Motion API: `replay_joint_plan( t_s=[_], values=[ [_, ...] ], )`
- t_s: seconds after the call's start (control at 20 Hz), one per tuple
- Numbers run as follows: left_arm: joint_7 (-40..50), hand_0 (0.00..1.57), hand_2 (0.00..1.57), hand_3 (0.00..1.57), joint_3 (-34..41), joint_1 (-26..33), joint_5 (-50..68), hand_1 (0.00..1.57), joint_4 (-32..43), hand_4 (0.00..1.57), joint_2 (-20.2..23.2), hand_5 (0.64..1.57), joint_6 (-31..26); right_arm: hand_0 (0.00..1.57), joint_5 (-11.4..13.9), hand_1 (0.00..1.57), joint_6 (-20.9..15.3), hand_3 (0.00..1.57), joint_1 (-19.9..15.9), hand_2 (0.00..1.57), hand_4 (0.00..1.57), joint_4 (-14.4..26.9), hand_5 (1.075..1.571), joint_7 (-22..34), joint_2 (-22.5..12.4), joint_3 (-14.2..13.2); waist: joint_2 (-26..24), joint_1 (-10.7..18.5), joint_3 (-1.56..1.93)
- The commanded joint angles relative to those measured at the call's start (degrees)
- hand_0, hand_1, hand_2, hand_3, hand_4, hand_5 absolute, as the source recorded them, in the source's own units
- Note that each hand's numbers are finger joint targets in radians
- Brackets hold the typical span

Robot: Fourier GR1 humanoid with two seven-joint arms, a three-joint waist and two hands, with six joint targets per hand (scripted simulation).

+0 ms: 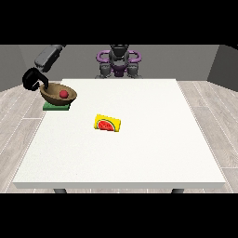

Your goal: Pick the cup and pour the ball into the bowl, then pick the bowl and place it on the pad

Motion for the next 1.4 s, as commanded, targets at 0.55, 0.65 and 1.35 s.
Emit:
replay_joint_plan(
  t_s=[0.55,0.65,1.35],
  values=[
    [-2.69,0.00,0.00,0.00,-1.57,0.04,-0.82,0.00,1.66,1.19,0.13,1.565,1.22,1.43,-0.14,1.43,-8.69,0.67,-4.43,1.38,0.00,0.01,1.534,-2.98,4.31,-0.50,1.18,0.45,-0.01],
    [-3.43,0.00,0.00,0.00,0.28,-0.38,1.08,0.00,1.14,1.19,2.94,1.566,-1.44,1.26,-0.07,1.26,-7.01,0.91,-4.18,1.35,0.11,1.42,1.529,-6.37,0.43,-1.86,4.84,2.25,0.02],
    [-1.70,0.00,0.00,0.00,-4.06,3.90,-1.78,0.00,0.84,1.19,-2.83,1.569,2.74,0.00,4.92,0.00,1.56,0.00,-6.72,0.00,0.20,0.57,1.375,6.16,-4.03,5.69,-7.66,-0.31,-0.13]
  ],
)
